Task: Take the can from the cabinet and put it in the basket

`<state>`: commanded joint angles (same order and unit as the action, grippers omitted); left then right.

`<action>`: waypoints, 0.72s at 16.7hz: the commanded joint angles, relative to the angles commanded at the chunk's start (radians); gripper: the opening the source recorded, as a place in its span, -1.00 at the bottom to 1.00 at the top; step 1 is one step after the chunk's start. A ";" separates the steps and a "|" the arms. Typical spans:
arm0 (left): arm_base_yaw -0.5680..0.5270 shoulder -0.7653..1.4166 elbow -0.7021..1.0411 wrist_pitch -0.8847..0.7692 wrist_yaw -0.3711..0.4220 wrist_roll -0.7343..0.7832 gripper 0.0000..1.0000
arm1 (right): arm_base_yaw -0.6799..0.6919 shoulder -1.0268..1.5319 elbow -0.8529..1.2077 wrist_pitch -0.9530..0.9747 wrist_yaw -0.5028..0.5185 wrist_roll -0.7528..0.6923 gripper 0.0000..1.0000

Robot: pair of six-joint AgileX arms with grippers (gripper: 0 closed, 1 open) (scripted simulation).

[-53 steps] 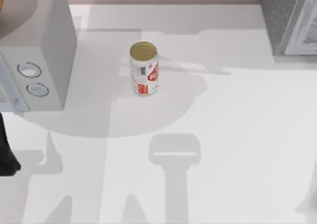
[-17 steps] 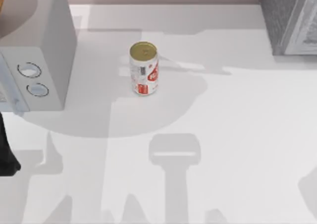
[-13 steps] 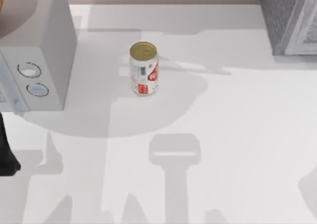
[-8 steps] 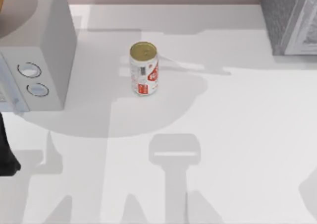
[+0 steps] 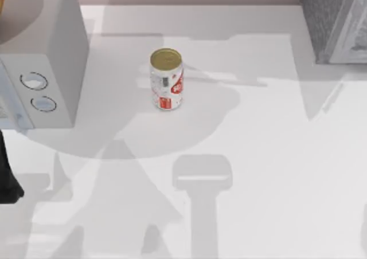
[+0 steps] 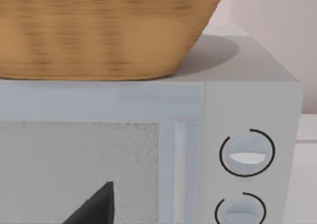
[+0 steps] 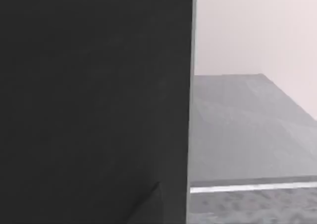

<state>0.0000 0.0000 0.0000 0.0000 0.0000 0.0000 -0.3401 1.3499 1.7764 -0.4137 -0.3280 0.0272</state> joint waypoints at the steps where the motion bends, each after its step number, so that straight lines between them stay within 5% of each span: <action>1: 0.000 0.000 0.000 0.000 0.000 0.000 1.00 | 0.095 -0.003 -0.002 -0.004 0.095 -0.001 1.00; 7: 0.000 0.000 0.000 0.000 0.000 0.000 1.00 | 0.597 -0.036 -0.031 -0.019 0.596 -0.007 1.00; 12: 0.000 0.000 0.000 0.000 0.000 0.000 1.00 | 0.778 -0.056 -0.052 -0.023 0.777 -0.009 1.00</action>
<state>0.0000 0.0000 0.0000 0.0000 0.0000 0.0000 0.4378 1.2934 1.7244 -0.4372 0.4490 0.0181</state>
